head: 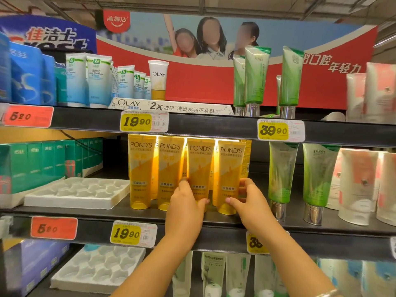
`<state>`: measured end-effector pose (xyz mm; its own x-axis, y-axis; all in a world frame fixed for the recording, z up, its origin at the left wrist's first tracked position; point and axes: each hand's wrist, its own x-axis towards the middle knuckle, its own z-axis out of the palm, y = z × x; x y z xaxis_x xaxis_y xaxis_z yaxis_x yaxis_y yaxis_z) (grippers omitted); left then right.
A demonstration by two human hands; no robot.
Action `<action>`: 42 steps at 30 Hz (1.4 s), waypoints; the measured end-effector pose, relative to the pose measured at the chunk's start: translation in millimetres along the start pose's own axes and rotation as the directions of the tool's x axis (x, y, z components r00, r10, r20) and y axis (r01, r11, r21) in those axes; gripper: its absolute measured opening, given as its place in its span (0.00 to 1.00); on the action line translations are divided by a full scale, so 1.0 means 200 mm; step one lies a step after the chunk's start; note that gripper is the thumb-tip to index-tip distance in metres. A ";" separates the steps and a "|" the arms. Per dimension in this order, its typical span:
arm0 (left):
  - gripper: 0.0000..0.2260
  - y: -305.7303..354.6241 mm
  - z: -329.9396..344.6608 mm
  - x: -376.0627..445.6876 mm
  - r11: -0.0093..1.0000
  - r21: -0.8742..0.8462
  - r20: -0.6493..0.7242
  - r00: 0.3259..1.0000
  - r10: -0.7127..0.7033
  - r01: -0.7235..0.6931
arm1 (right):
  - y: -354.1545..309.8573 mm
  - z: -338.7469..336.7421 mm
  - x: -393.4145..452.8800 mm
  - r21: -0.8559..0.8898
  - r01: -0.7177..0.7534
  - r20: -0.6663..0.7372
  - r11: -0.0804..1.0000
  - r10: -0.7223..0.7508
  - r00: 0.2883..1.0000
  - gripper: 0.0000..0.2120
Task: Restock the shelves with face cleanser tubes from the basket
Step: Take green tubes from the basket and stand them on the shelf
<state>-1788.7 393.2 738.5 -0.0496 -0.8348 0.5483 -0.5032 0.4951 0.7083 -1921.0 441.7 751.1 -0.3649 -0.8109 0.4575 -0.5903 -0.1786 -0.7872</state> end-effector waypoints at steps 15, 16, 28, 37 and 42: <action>0.13 0.03 -0.17 -0.21 0.967 -0.220 0.068 0.987 0.145 -0.127 | -0.06 -0.12 -0.34 0.120 -0.018 -0.161 0.993 0.037 0.986 0.05; 0.09 0.03 -0.18 -0.25 0.949 -0.302 0.122 0.984 0.132 -0.090 | -0.06 -0.13 -0.40 0.137 -0.030 -0.160 0.990 0.052 0.986 0.07; 0.03 -0.36 0.24 -1.18 0.806 -0.206 0.873 0.476 -0.104 0.555 | 0.58 -0.28 -1.54 0.274 -0.648 -0.164 0.710 0.699 0.696 0.05; 0.05 -0.25 0.60 -1.89 0.787 0.096 0.982 0.073 -0.176 0.609 | 0.98 -0.60 -2.54 0.357 -0.875 -0.243 0.326 0.937 0.250 0.13; 0.04 0.01 0.92 -2.18 0.785 0.173 0.980 -0.027 -0.196 0.595 | 1.23 -0.88 -2.92 0.395 -0.897 -0.289 0.200 0.954 0.085 0.11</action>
<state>-1926.4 713.7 418.5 -0.7460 -0.3104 -0.5892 -0.5737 -0.1498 0.8052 -1980.5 969.7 362.4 -0.8019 -0.0782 -0.5924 0.4938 0.4714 -0.7307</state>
